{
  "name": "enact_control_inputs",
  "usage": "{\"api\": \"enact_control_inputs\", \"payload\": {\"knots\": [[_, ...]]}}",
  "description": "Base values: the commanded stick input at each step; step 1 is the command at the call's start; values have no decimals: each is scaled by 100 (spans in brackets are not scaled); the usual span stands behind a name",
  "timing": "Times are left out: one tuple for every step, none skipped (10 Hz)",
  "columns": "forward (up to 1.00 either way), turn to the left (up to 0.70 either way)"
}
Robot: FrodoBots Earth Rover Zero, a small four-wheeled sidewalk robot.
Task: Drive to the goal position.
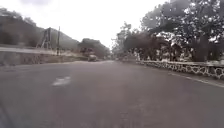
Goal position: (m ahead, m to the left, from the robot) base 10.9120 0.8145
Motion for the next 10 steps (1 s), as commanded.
{"api": "enact_control_inputs", "payload": {"knots": [[70,0],[70,0],[70,0],[70,0],[70,0],[70,0],[70,0],[70,0],[70,0],[70,0]]}}
